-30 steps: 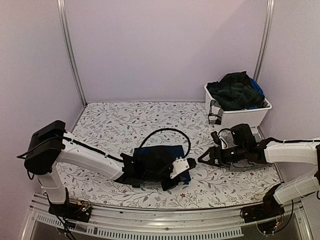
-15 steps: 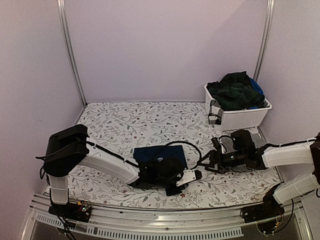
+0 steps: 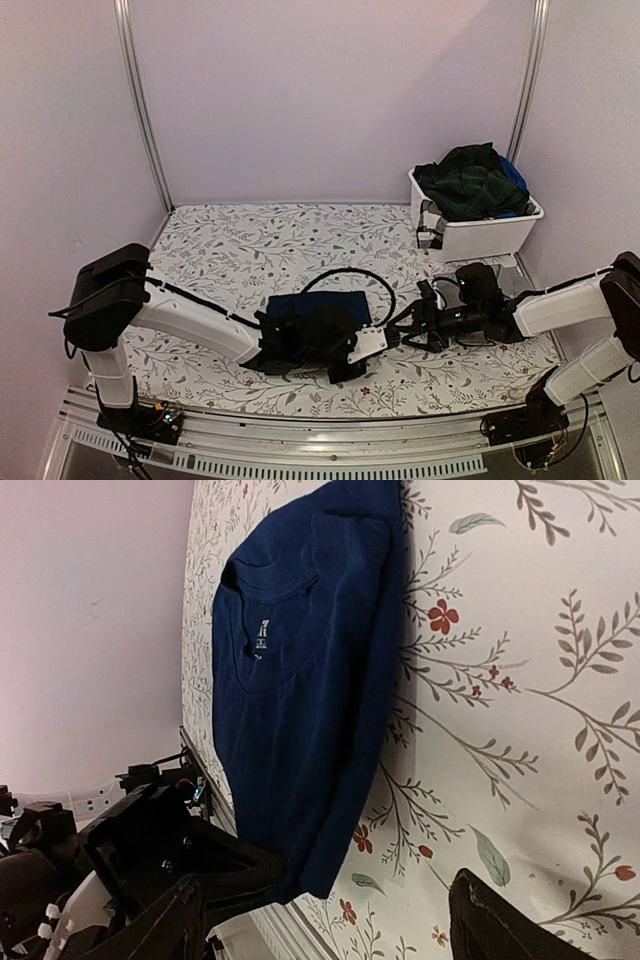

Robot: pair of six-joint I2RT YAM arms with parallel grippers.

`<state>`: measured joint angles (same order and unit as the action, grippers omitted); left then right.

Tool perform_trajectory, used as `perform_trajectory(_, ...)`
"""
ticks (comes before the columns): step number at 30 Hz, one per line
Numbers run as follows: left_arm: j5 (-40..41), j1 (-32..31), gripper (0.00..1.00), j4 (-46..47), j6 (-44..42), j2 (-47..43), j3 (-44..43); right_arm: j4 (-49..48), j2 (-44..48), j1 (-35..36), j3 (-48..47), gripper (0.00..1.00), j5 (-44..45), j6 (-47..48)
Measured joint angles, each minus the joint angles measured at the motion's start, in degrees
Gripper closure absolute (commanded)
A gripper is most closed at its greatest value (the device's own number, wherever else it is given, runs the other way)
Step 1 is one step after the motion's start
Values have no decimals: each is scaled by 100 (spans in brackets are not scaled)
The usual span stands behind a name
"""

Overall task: Fold and stack the mixed laundry pile
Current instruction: Pick up the square-folded T-shirt from the center of the board.

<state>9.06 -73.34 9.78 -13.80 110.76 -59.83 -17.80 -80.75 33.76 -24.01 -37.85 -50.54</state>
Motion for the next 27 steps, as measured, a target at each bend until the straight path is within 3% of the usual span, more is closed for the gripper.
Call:
perform_trajectory(9, 0, 24, 100, 223, 101, -236, 101, -785, -820, 289, -96, 17, -168, -743)
perform_trajectory(14, 2, 20, 100, 310, 166, -240, 177, -1217, -1375, 597, -352, 27, -195, -1108)
perform_trajectory(27, 55, -57, 100, 413, 157, -391, 334, -2006, -2402, 750, -863, 42, -157, -1853)
